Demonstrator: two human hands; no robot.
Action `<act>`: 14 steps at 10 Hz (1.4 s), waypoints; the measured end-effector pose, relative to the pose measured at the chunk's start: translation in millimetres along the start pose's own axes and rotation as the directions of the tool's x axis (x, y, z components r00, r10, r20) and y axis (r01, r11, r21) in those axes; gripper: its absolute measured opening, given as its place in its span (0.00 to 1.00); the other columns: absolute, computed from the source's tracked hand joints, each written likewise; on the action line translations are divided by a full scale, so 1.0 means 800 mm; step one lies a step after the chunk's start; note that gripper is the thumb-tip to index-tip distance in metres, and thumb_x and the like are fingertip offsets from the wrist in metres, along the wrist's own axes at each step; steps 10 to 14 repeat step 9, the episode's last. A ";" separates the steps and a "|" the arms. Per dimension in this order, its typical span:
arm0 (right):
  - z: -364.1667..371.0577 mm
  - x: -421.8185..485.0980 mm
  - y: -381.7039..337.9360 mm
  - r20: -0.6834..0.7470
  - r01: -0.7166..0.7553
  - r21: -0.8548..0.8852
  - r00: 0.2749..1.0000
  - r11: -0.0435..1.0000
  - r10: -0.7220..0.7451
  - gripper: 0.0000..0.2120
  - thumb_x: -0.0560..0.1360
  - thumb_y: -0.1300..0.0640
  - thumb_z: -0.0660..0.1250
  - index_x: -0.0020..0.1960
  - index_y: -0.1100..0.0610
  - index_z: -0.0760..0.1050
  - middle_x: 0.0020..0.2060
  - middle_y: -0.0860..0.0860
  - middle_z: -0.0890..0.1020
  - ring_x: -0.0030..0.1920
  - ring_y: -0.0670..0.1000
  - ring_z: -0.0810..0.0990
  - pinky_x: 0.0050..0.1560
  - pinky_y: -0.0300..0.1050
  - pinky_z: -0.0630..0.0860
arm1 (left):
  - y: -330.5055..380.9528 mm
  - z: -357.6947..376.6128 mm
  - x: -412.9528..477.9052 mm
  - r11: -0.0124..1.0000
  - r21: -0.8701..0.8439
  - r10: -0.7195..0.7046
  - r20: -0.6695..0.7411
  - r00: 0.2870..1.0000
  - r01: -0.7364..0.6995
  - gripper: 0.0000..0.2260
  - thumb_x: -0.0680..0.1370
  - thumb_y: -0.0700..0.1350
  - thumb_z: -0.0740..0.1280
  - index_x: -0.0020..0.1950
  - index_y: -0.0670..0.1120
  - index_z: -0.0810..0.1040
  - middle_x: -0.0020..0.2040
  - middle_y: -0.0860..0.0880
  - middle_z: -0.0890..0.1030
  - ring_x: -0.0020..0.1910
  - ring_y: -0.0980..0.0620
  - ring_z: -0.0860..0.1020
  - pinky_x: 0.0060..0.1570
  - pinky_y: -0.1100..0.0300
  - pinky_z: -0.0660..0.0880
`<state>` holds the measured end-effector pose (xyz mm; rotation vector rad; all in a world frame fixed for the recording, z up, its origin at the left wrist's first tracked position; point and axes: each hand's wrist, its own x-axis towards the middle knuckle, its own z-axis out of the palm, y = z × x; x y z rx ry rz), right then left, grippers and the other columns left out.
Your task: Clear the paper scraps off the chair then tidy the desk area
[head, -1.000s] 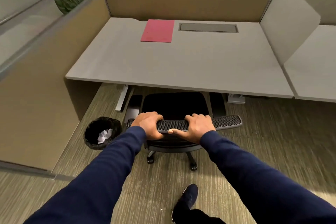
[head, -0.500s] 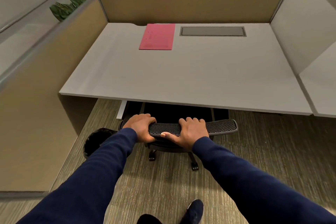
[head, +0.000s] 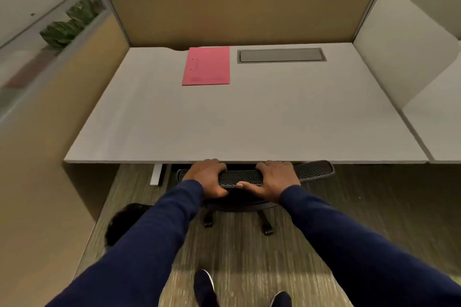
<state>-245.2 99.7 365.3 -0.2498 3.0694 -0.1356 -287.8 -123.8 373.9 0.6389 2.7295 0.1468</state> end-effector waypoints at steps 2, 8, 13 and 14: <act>-0.001 0.026 -0.025 0.016 -0.054 -0.030 0.998 0.998 0.055 0.49 0.62 0.14 0.39 0.55 0.48 0.78 0.48 0.50 0.82 0.49 0.54 0.79 0.51 0.51 0.70 | -0.043 -0.007 0.027 0.996 0.013 0.091 0.012 0.996 -0.092 0.26 0.65 0.64 0.70 0.59 0.54 0.77 0.53 0.51 0.78 0.53 0.47 0.76 0.53 0.53 0.71; -0.011 0.051 -0.040 0.122 -0.072 0.008 0.990 0.997 0.070 0.38 0.76 0.27 0.43 0.72 0.50 0.68 0.64 0.53 0.78 0.64 0.57 0.75 0.67 0.56 0.65 | -0.057 -0.014 0.031 0.994 -0.093 0.044 -0.126 0.991 -0.056 0.41 0.75 0.74 0.47 0.78 0.48 0.62 0.76 0.45 0.68 0.74 0.45 0.65 0.72 0.52 0.60; -0.024 0.069 -0.034 0.087 -0.042 -0.035 0.995 0.998 0.045 0.36 0.78 0.30 0.46 0.76 0.52 0.62 0.70 0.54 0.73 0.70 0.57 0.70 0.74 0.57 0.58 | -0.051 -0.024 0.042 1.000 -0.026 -0.015 -0.178 0.984 0.011 0.40 0.78 0.71 0.46 0.82 0.46 0.50 0.82 0.45 0.54 0.81 0.45 0.51 0.78 0.50 0.49; -0.024 0.069 -0.034 0.087 -0.042 -0.035 0.995 0.998 0.045 0.36 0.78 0.30 0.46 0.76 0.52 0.62 0.70 0.54 0.73 0.70 0.57 0.70 0.74 0.57 0.58 | -0.051 -0.024 0.042 1.000 -0.026 -0.015 -0.178 0.984 0.011 0.40 0.78 0.71 0.46 0.82 0.46 0.50 0.82 0.45 0.54 0.81 0.45 0.51 0.78 0.50 0.49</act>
